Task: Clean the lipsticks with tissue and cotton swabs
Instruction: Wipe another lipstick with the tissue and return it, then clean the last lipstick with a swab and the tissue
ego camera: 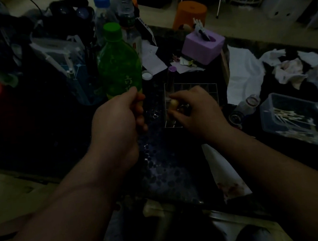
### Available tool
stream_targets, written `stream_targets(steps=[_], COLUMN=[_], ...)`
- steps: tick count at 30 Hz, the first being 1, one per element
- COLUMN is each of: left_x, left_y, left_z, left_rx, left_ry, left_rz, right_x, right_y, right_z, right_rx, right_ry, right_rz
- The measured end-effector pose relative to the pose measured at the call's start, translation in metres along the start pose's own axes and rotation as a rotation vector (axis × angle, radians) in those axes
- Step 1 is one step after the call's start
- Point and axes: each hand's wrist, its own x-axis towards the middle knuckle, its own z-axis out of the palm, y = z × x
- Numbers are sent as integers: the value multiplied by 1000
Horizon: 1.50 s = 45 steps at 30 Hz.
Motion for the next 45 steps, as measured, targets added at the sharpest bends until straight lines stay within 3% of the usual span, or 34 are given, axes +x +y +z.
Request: stream_targets(steps=[10,13,16,20,29,35,38,40,42,45], left_x=[-1,-2,-2,-2,-6,-10,-14,-16,-18,-27], left_y=[-1,-1,-1,-1,-5,-12,-15,-14,-14,-20], left_z=[2,3,4,4,8,11,16,18,21,27], left_rx=[-3,-7,-13,-18,112,269,305,305,291,330], left_ry=[-75,-97,-118,-124,-156,-228,-181,-122,-142,-358], left_rz=[26,12,7,8,23,6,111,207,234,158], right_x=[6,10,26,49,69,72,59,39,9,-42], right_y=[2,-1,-5,-8,-12,-15,-21,-25,-29,-39], right_z=[10,4,-4,-12,-2,-26,-58,-82,-102,-113], right_rx=[-237,-92,122,248,215,211,186,150,116,245], right_ry=[-90,-15,137,93,-16,147,247,181,-27,-257], right_rz=[-172,-63,213,401,372,316,291,294,304,274])
